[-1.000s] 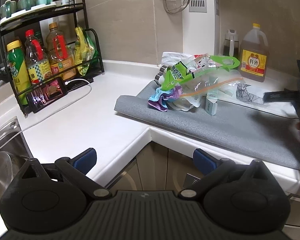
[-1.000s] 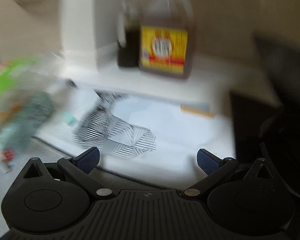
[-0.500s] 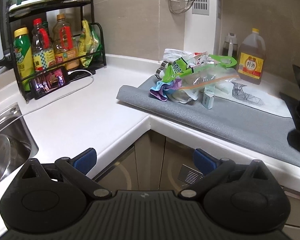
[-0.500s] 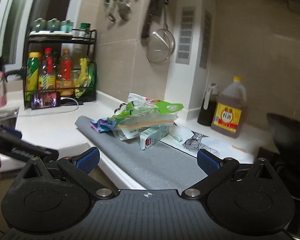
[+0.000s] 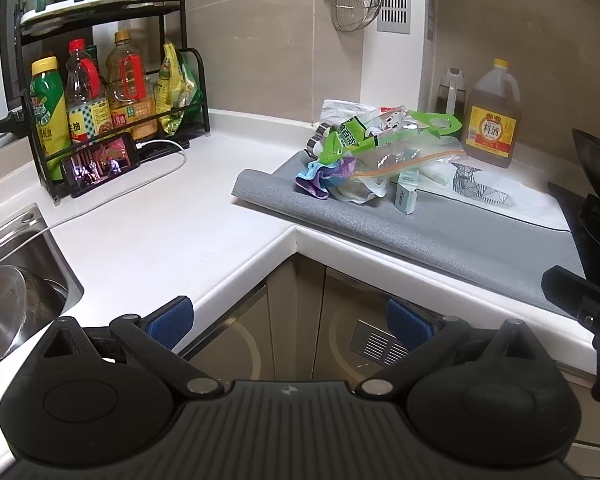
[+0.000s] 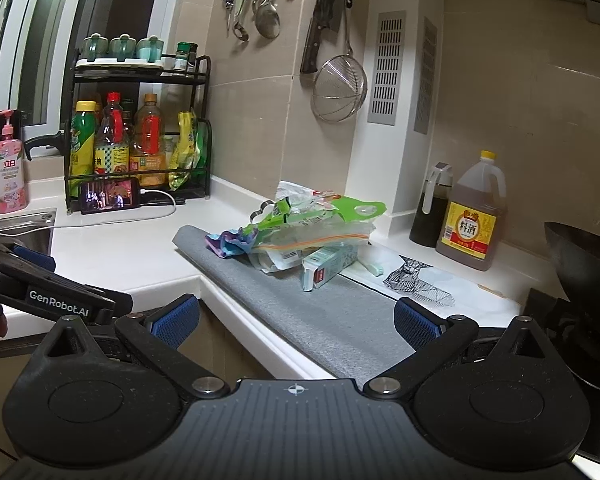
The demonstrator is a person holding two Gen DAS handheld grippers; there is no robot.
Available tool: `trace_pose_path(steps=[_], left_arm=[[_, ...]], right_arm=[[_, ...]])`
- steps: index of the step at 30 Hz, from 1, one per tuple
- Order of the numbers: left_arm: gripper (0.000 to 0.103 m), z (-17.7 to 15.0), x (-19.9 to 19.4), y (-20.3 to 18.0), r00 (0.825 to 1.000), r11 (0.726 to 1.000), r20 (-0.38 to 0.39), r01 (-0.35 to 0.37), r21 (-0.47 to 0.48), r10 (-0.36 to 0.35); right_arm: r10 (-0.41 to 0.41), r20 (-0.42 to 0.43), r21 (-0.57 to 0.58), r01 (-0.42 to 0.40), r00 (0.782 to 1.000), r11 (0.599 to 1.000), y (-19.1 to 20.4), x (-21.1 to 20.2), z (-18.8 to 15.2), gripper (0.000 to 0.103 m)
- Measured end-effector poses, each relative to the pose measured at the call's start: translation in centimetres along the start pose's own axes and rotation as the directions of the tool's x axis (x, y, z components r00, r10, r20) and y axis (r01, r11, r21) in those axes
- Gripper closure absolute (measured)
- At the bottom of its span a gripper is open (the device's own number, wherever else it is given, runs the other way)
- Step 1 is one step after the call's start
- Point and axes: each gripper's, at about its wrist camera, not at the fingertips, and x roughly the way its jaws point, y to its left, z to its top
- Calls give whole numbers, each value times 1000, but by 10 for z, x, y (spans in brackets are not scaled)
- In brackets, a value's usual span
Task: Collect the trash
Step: 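Move both tools toward the trash pile on the grey mat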
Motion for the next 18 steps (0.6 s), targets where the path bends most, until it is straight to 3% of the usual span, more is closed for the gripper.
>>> trace_pose_path(steps=[18], left_arm=[[0,-2,15,-15,999,999,-36,2,44,-1]], right_arm=[[9,-46,66,-6,999,998,-15,16,-10,0]])
